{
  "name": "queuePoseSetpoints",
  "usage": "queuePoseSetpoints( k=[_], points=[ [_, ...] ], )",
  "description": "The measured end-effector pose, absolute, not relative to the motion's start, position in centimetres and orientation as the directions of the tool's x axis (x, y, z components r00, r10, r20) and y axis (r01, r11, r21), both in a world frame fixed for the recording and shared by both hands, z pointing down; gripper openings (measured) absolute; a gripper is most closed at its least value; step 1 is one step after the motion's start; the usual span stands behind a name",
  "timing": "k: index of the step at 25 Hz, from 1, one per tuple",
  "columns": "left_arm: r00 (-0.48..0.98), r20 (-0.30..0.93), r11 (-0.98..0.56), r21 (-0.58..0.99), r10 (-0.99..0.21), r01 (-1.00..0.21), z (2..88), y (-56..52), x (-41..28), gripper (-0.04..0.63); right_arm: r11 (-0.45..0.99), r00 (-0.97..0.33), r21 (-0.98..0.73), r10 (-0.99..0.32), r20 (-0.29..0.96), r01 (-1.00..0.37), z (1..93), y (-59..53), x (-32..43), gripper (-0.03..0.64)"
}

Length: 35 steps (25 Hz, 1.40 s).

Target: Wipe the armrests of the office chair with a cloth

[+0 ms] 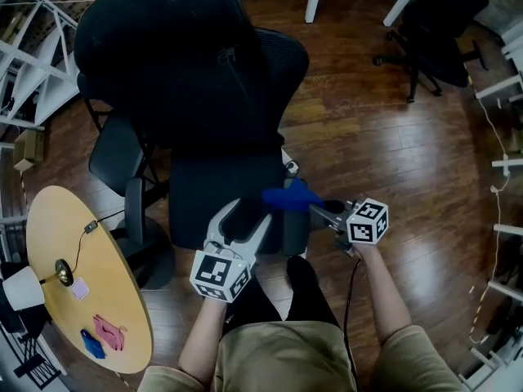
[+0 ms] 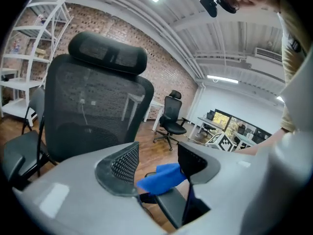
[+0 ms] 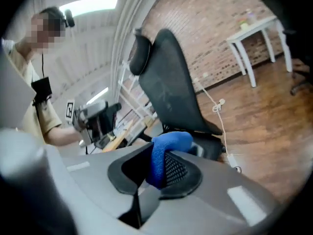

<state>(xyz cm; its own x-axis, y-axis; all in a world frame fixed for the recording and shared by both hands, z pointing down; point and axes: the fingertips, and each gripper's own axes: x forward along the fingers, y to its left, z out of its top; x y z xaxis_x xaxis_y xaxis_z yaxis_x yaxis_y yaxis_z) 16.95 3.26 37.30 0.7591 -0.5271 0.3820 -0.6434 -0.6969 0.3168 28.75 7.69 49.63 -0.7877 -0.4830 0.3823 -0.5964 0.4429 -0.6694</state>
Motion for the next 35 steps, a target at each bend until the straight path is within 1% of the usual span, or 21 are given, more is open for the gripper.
queuePoseSetpoints(
  k=[2, 4, 7, 10, 12, 14, 15, 16, 17, 18, 20, 22, 23, 24, 25, 26, 28, 31, 35],
  points=[
    [0.78, 0.398, -0.74, 0.29, -0.484, -0.607, 37.7, 3.1, 19.6, 0.267, 0.369, -0.732, -0.682, -0.574, 0.367, -0.631, 49.4, 7.8, 32.0, 0.035],
    [0.799, 0.415, -0.778, 0.274, -0.434, -0.565, 38.3, 3.2, 22.4, 0.284, 0.323, -0.676, -0.65, -0.612, 0.411, -0.687, 51.1, 8.5, 34.8, 0.036],
    [0.834, 0.427, -0.823, 0.285, -0.351, -0.492, 39.6, 3.5, 26.4, 0.315, 0.26, -0.625, -0.625, -0.615, 0.48, -0.736, 54.6, 9.8, 37.5, 0.038],
    [0.854, 0.441, -0.841, 0.321, -0.275, -0.436, 41.4, 4.3, 29.6, 0.367, 0.204, -0.635, -0.673, -0.599, 0.489, -0.711, 58.9, 11.0, 38.1, 0.038],
    [0.859, 0.453, -0.856, 0.319, -0.24, -0.407, 42.4, 4.4, 31.3, 0.396, 0.192, -0.674, -0.733, -0.59, 0.445, -0.652, 61.0, 11.1, 37.3, 0.038],
    [0.863, 0.459, -0.871, 0.312, -0.211, -0.379, 43.0, 4.2, 32.8, 0.421, 0.229, -0.731, -0.79, -0.582, 0.357, -0.569, 61.9, 10.5, 35.9, 0.038],
    [0.866, 0.458, -0.877, 0.31, -0.2, -0.367, 43.2, 4.1, 33.4, 0.444, 0.259, -0.755, -0.808, -0.579, 0.309, -0.529, 62.1, 10.1, 35.1, 0.038],
    [0.868, 0.458, -0.883, 0.305, -0.192, -0.357, 43.2, 3.9, 33.8, 0.484, 0.288, -0.771, -0.818, -0.579, 0.266, -0.498, 62.3, 9.5, 34.3, 0.037],
    [0.867, 0.462, -0.888, 0.299, -0.186, -0.35, 43.3, 3.8, 34.1, 0.542, 0.314, -0.781, -0.823, -0.581, 0.229, -0.474, 62.5, 8.9, 33.7, 0.035],
    [0.865, 0.468, -0.892, 0.294, -0.18, -0.344, 43.5, 3.7, 34.3, 0.555, 0.334, -0.791, -0.828, -0.58, 0.195, -0.45, 62.6, 8.3, 33.1, 0.035],
    [0.86, 0.479, -0.894, 0.288, -0.177, -0.344, 44.0, 3.2, 34.3, 0.557, 0.368, -0.823, -0.85, -0.554, 0.124, -0.376, 62.8, 7.3, 32.0, 0.034],
    [0.853, 0.484, -0.888, 0.284, -0.194, -0.363, 44.4, 2.6, 34.1, 0.557, 0.398, -0.869, -0.877, -0.492, 0.045, -0.27, 62.9, 6.9, 30.4, 0.031],
    [0.85, 0.484, -0.882, 0.282, -0.208, -0.377, 44.5, 2.2, 33.8, 0.555, 0.402, -0.888, -0.889, -0.459, 0.012, -0.22, 63.0, 6.8, 29.5, 0.017],
    [0.845, 0.485, -0.875, 0.281, -0.224, -0.393, 44.7, 1.9, 33.4, 0.547, 0.404, -0.899, -0.895, -0.439, -0.01, -0.188, 63.3, 6.7, 28.8, 0.017],
    [0.84, 0.486, -0.868, 0.279, -0.241, -0.411, 44.8, 1.5, 33.1, 0.527, 0.407, -0.899, -0.895, -0.437, -0.014, -0.184, 63.7, 6.4, 28.3, 0.021],
    [0.833, 0.489, -0.86, 0.274, -0.26, -0.43, 45.0, 1.0, 32.7, 0.495, 0.408, -0.894, -0.888, -0.448, 0.005, -0.21, 64.6, 6.0, 28.1, 0.021],
    [0.815, 0.495, -0.841, 0.264, -0.303, -0.473, 45.5, -0.1, 31.9, 0.433, 0.383, -0.869, -0.872, -0.488, 0.088, -0.303, 67.3, 4.9, 28.0, 0.021],
    [0.792, 0.494, -0.807, 0.263, -0.357, -0.528, 46.3, -1.8, 31.1, 0.365, 0.262, -0.8, -0.874, -0.564, 0.205, -0.409, 73.0, 3.3, 28.5, 0.021],
    [0.788, 0.495, -0.801, 0.262, -0.367, -0.538, 47.9, -2.8, 30.7, 0.362, 0.08, -0.694, -0.866, -0.636, 0.338, -0.494, 80.6, 1.8, 29.5, 0.021]
  ],
)
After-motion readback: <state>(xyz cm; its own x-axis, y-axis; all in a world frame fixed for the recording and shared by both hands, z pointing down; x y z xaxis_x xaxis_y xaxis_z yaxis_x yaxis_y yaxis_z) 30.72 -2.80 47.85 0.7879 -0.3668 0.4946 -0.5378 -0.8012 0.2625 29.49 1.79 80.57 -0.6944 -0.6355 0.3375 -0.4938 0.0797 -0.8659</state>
